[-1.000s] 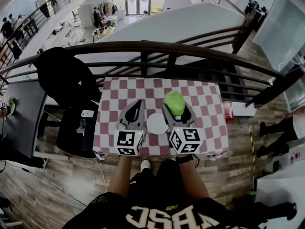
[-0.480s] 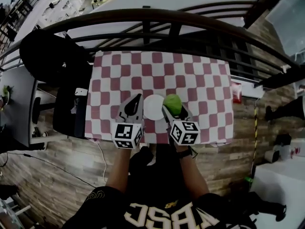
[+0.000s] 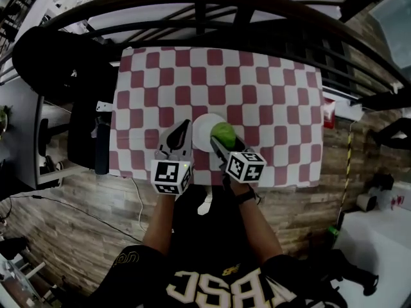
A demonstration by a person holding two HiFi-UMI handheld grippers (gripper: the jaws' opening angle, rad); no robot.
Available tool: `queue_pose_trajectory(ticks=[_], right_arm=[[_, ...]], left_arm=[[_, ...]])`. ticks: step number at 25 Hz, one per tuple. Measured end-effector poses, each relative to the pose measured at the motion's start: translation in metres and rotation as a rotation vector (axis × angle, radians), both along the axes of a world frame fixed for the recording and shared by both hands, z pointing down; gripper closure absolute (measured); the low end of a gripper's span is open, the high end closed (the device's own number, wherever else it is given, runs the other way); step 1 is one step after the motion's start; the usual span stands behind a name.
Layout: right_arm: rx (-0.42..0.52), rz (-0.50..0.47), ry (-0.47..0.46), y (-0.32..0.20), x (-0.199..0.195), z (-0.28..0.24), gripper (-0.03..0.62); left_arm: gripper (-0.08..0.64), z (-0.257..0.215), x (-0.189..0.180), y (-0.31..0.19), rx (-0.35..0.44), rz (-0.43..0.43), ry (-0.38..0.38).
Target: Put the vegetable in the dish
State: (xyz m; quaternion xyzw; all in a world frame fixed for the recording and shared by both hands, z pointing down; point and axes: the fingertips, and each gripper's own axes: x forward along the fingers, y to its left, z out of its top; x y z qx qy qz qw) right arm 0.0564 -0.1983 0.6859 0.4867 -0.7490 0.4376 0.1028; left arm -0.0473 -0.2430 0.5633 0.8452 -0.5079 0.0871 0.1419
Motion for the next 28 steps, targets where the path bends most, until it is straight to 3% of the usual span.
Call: queue_pose_trajectory(ticks=[13,21,28], right_arm=[[-0.167,-0.076,-0.112,-0.01,-0.05,0.049,0.265],[-0.205,-0.062,-0.133,-0.012,-0.056,0.058,0.275],[-0.246,-0.078,-0.089,-0.01,-0.05,0.062,0.267]], left_arm=[[0.541,0.033,-0.018,-0.005,-0.052,-0.017,-0.014],[0.541,0.035,-0.016,-0.006,-0.067,-0.016,0.009],[0.541,0.039,-0.001,0.001,-0.079,0.015,0.013]])
